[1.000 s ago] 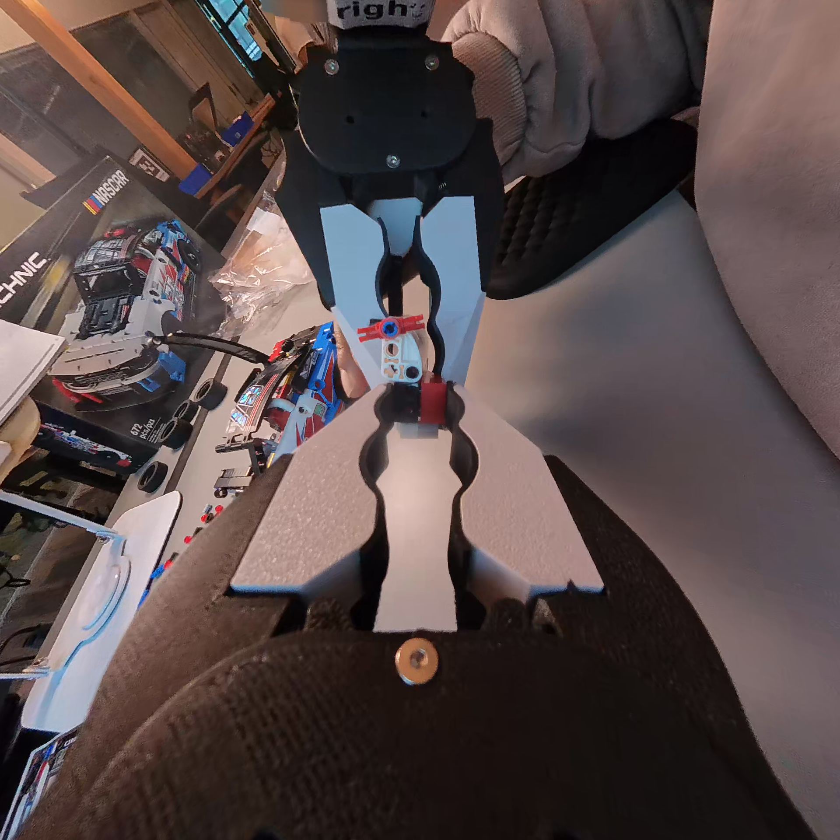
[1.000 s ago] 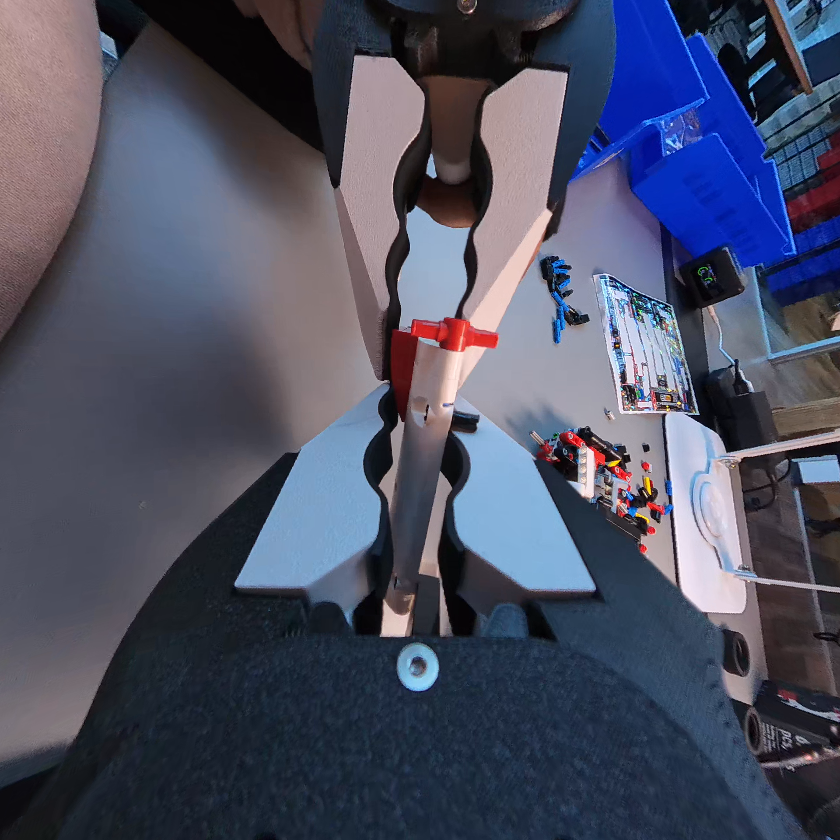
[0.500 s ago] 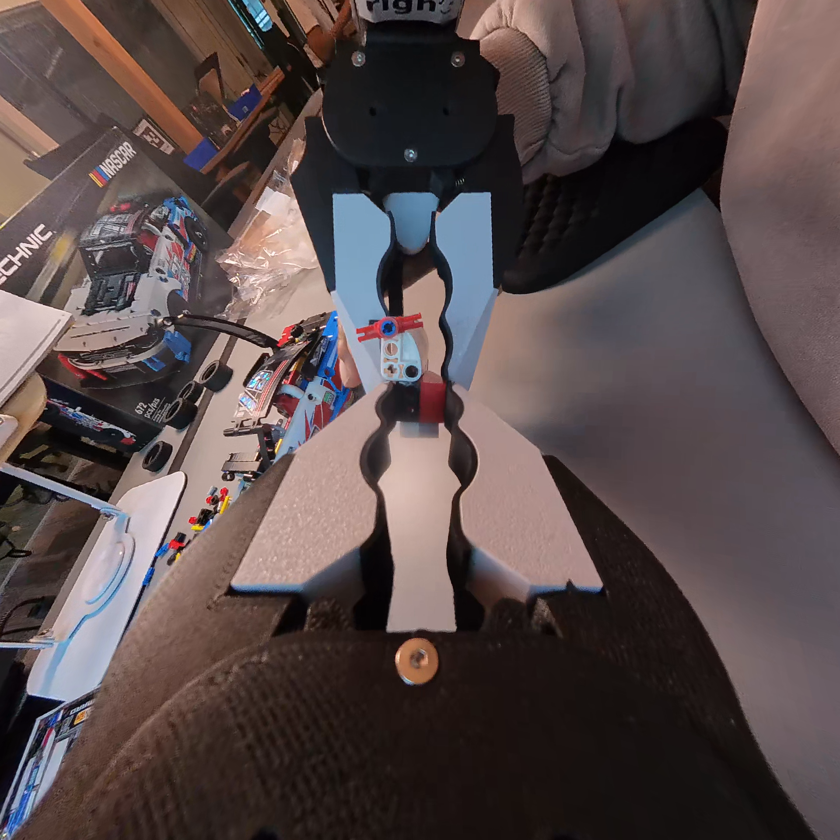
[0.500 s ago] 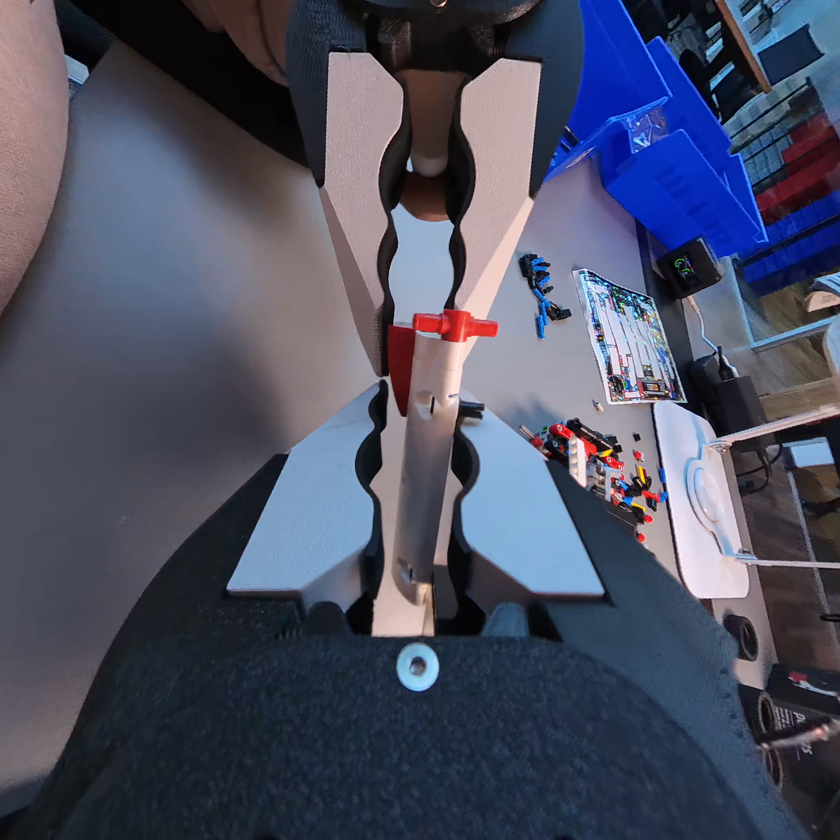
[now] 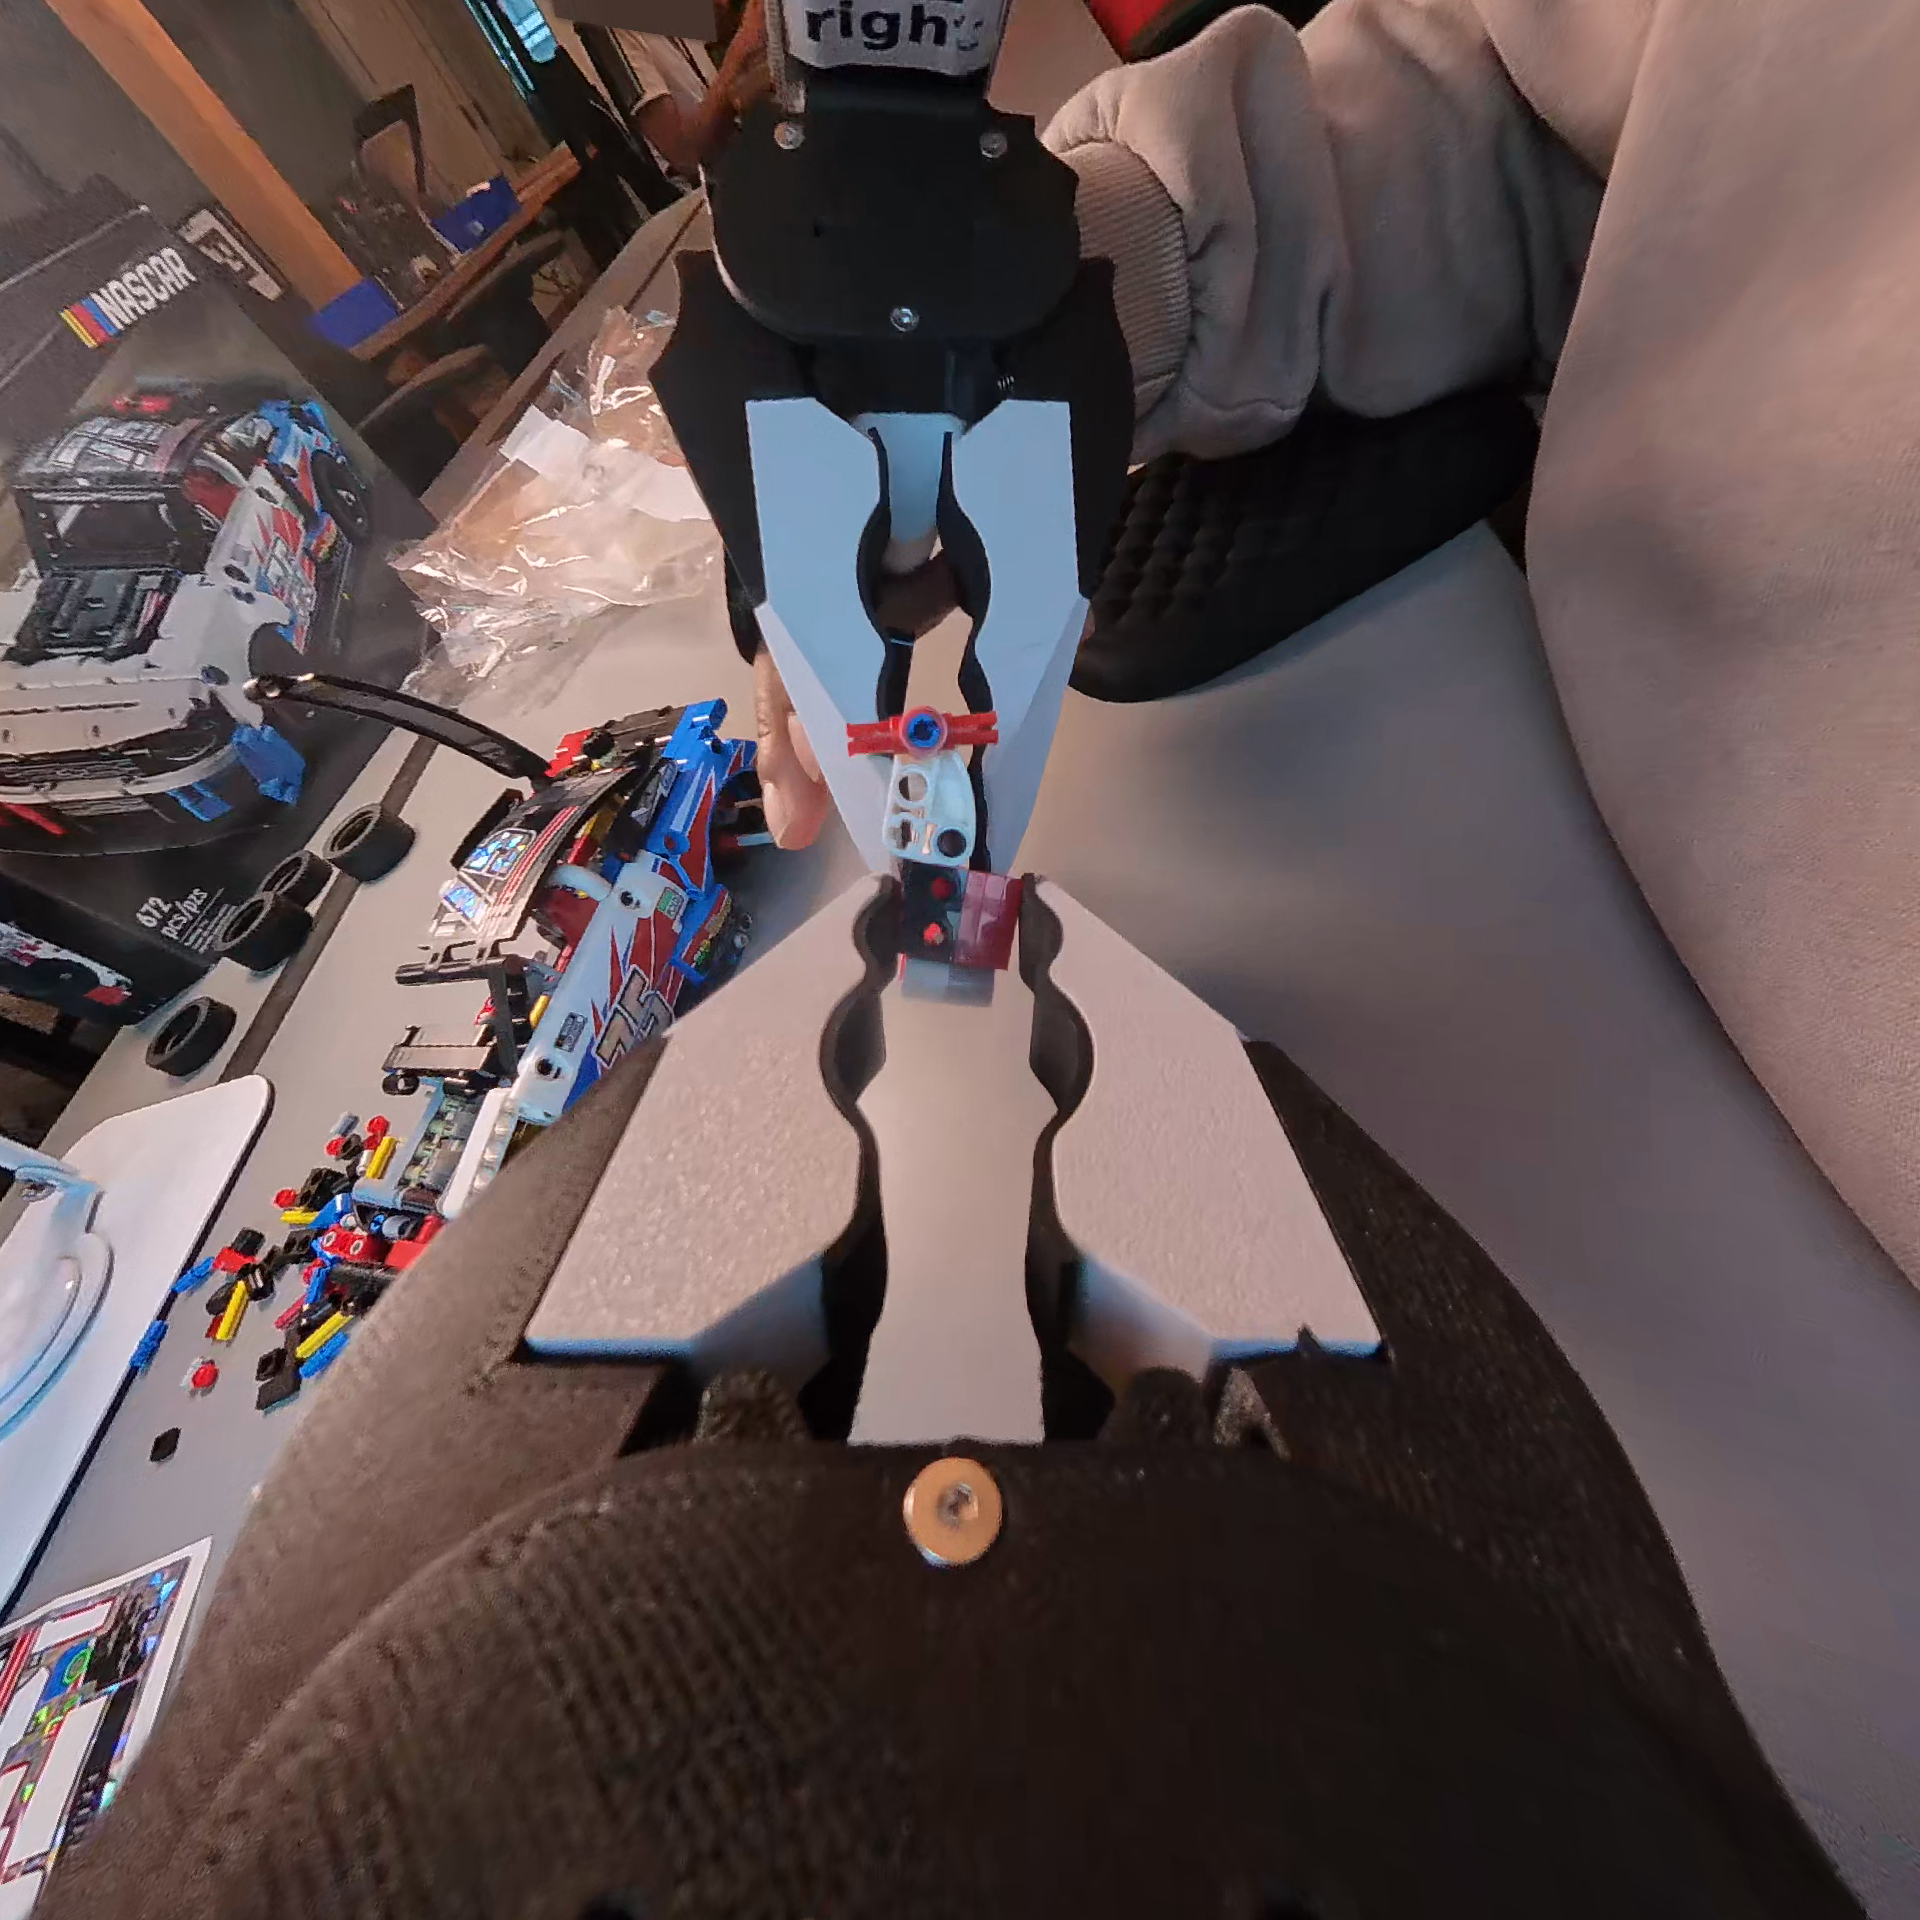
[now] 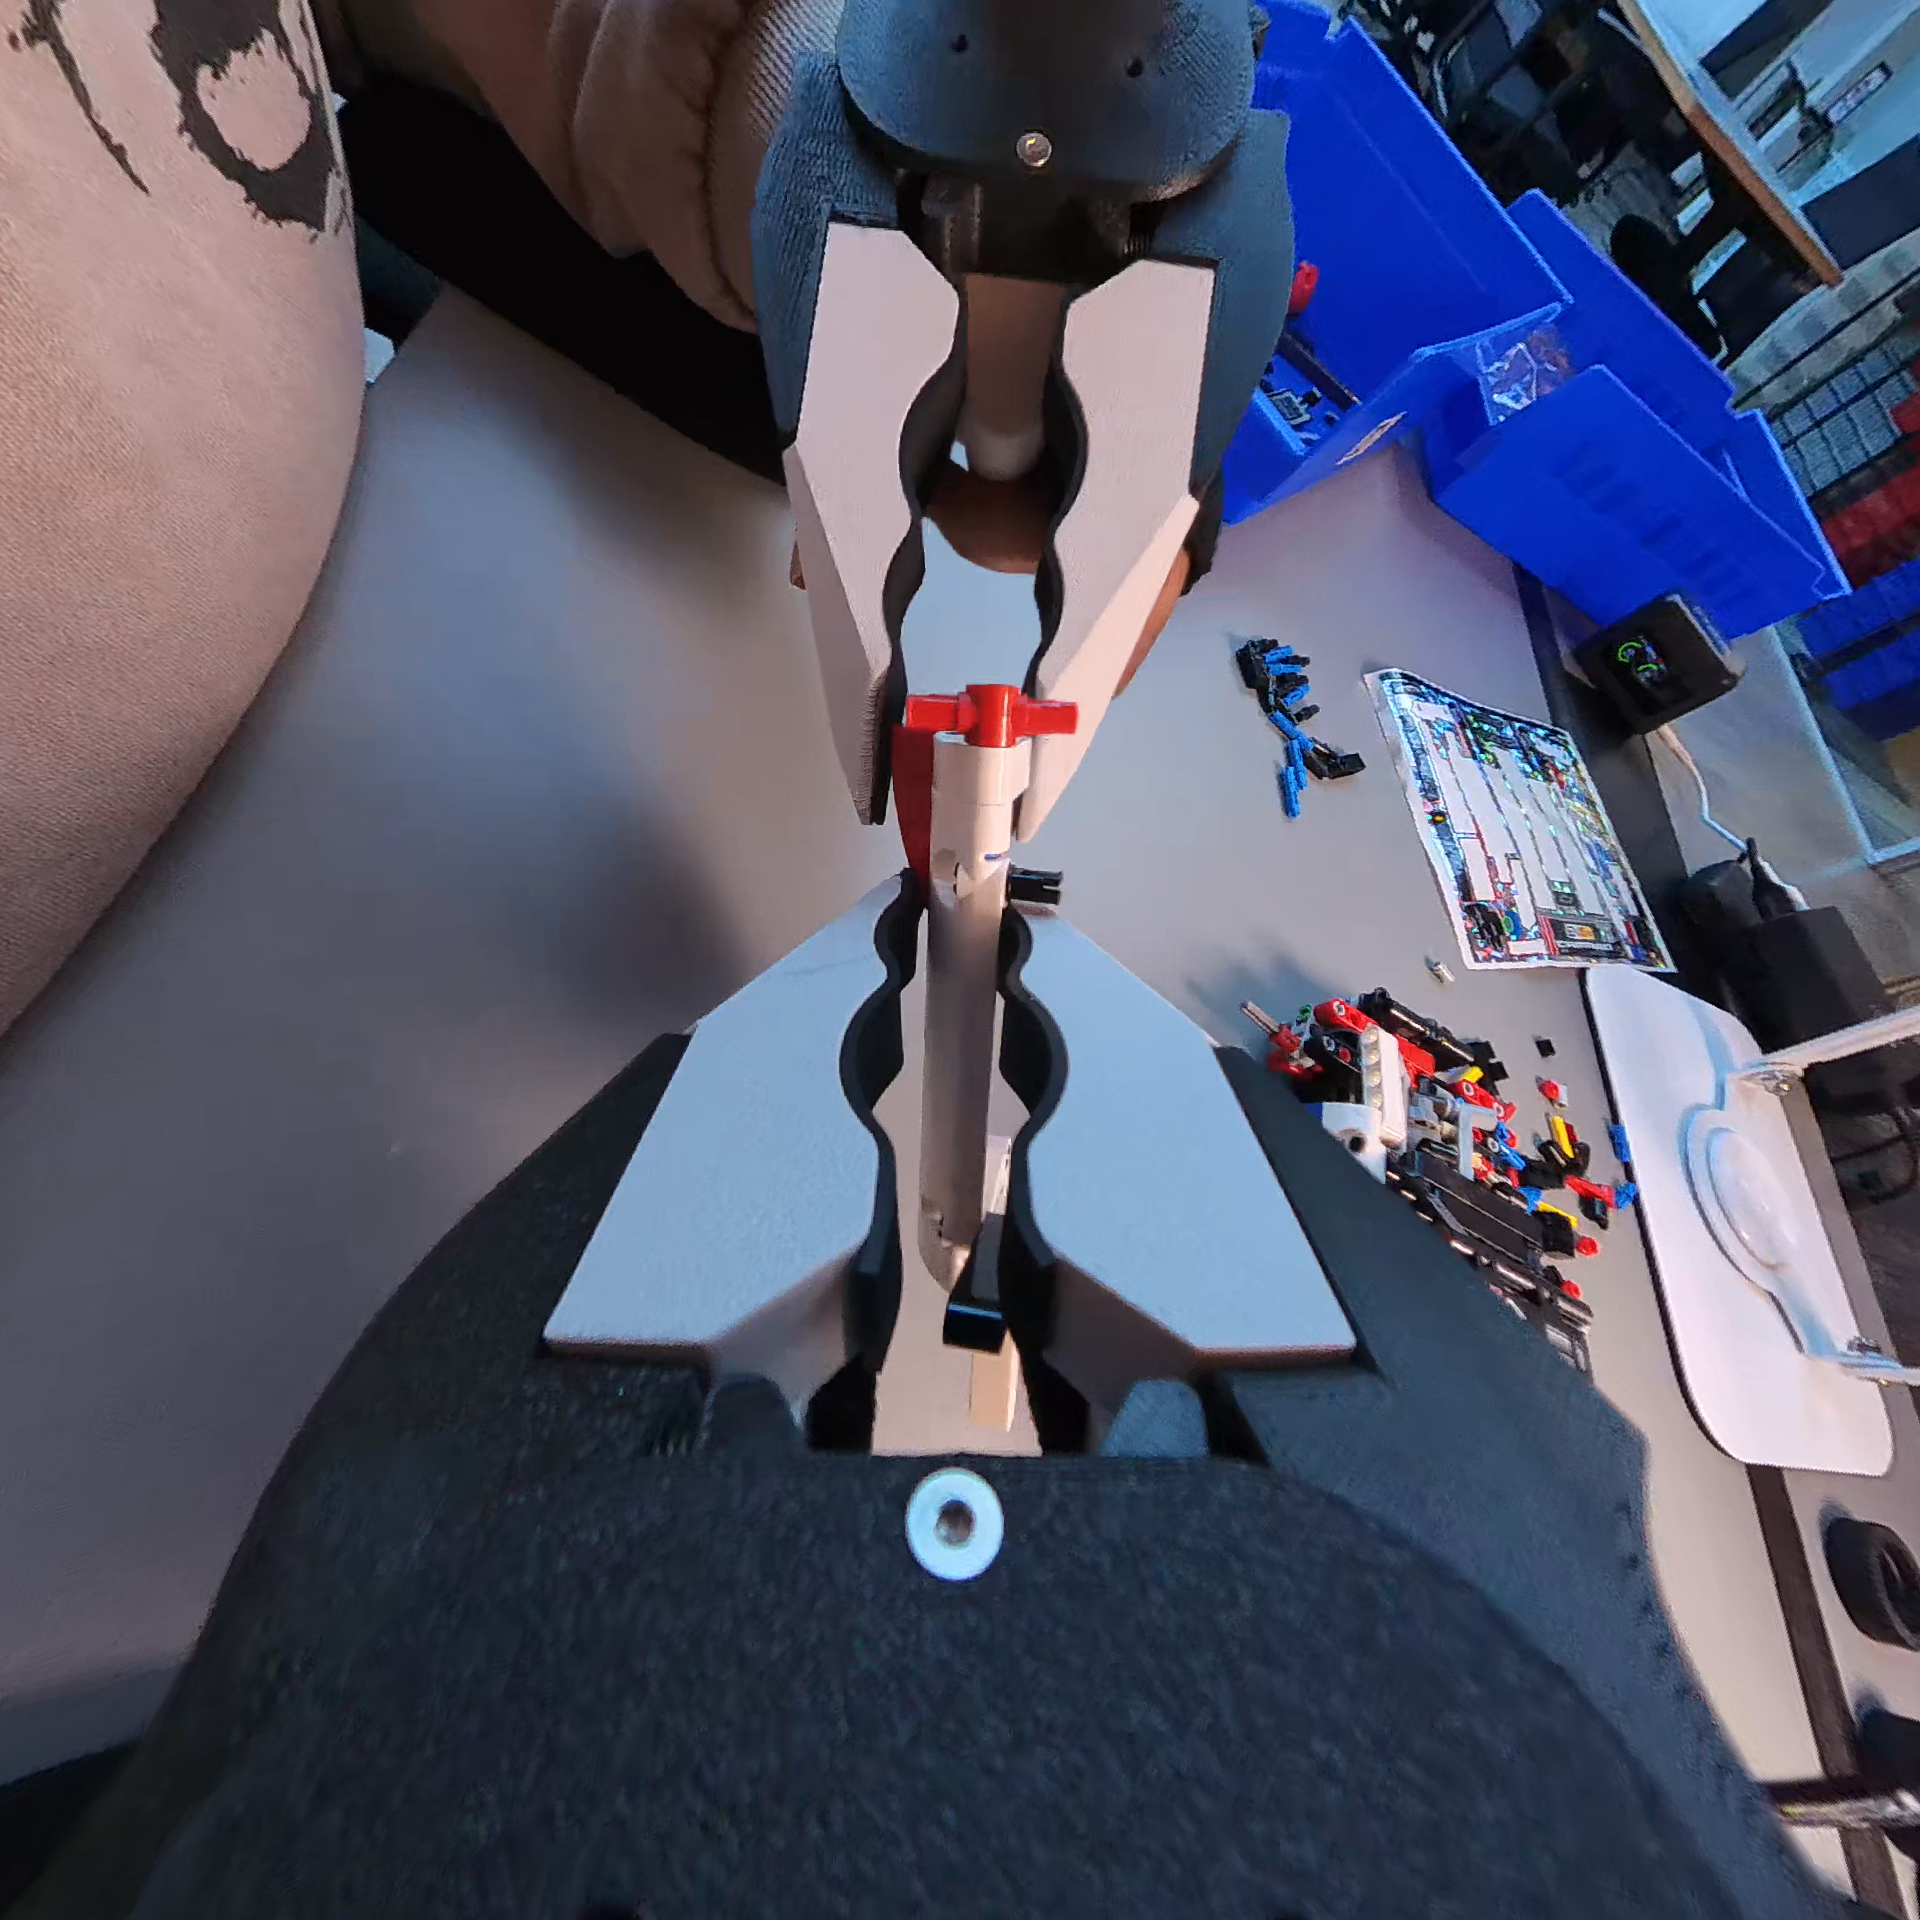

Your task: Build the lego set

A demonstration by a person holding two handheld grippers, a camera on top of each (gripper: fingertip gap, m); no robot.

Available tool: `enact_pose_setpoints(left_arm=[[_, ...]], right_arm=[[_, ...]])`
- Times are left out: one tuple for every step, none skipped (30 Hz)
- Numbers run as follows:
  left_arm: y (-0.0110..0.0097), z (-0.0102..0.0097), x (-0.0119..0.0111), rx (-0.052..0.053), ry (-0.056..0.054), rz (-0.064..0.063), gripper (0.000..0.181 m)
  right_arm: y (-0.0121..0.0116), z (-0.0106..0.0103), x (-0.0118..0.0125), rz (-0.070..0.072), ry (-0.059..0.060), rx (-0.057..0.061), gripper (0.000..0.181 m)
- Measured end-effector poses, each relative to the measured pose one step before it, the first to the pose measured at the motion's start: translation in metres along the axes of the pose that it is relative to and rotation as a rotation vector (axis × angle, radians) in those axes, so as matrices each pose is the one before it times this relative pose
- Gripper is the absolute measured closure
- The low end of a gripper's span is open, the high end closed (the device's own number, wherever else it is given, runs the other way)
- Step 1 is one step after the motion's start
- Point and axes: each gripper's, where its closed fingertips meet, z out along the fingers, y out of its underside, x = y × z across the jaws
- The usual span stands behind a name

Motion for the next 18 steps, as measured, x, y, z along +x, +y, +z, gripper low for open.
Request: enact_pose_setpoints(left_arm=[[0.00056,0.00003,0.00179,-0.0085,0.0092,0.0122,0.161],[-0.00078,-0.00046,0.00034,-0.0024,0.0002,0.0115,0.161],[-0.00066,-0.00037,0.00046,-0.0044,0.0025,0.0055,0.162],[0.00027,-0.00024,-0.00038,-0.0096,-0.001,0.0018,0.162],[0.00095,-0.00002,-0.00089,-0.0085,-0.0073,0.0112,0.162],[0.00088,-0.00035,-0.00135,-0.0039,-0.0102,0.0102,0.162],[-0.00013,-0.00105,-0.00241,0.0075,-0.012,-0.0057,0.162],[-0.00054,-0.00186,-0.00311,0.0185,-0.0041,-0.0312,0.162],[-0.00097,-0.00272,-0.00503,0.0292,-0.0039,-0.0556,0.162],[-0.00282,-0.00393,-0.00668,0.0457,-0.0066,-0.066,0.162],[-0.00419,-0.00429,-0.00688,0.0555,-0.0011,-0.0809,0.162],[-0.00534,-0.00418,-0.0067,0.0605,0.0042,-0.0937,0.162],[-0.00412,-0.00343,-0.00528,0.0509,0.0147,-0.0927,0.162],[-0.00389,-0.00287,-0.00347,0.0481,0.0213,-0.0847,0.162],[-0.00507,-0.00252,-0.00252,0.0542,0.0189,-0.078,0.162],[-0.00479,-0.00173,-0.00044,0.0497,0.026,-0.0726,0.162],[-0.00396,-0.00075,-0.00025,0.0432,0.0216,-0.066,0.163],[-0.00325,-0.00013,-0.00009,0.0398,0.0169,-0.0517,0.162]], right_arm=[[0.00022,0.00036,-0.00205,0.0004,-0.0144,0.005,0.173],[-0.00106,-0.00008,-0.00076,0.0113,-0.0078,0.0144,0.172],[-0.00105,-0.00017,-0.00052,0.016,-0.0083,0.014,0.172],[-0.0001,0.00025,-0.00008,0.0172,-0.0039,0.0043,0.172],[0.00064,0.00053,0.00125,0.0034,0.0068,-0.0033,0.172],[0.00082,0.0005,0.00194,-0.0066,0.0148,-0.0058,0.17],[0.00016,-0.00047,0.00363,-0.0044,0.0229,-0.0023,0.168],[-0.00084,-0.00232,0.00387,0.0078,0.0144,0.0049,0.161],[-0.00194,-0.0044,0.004,0.0299,0.0049,0.0159,0.153],[-0.00374,-0.00657,0.00498,0.0477,0.0027,0.0337,0.142],[-0.00409,-0.0082,0.00745,0.0544,0.0114,0.0438,0.133],[-0.00295,-0.00948,0.01016,0.0506,0.0264,0.0482,0.132],[-0.00334,-0.00986,0.0124,0.0489,0.0389,0.06,0.132],[-0.00373,-0.00986,0.01233,0.0581,0.0363,0.065,0.131],[-0.00322,-0.00837,0.00984,0.066,0.0223,0.0595,0.132],[-0.00044,-0.00593,0.00626,0.0633,0.0063,0.0369,0.132],[0.00319,-0.0027,0.00161,0.0528,-0.0134,0.0118,0.132],[0.0058,0.0001,-0.00147,0.0483,-0.025,-0.0037,0.132]])
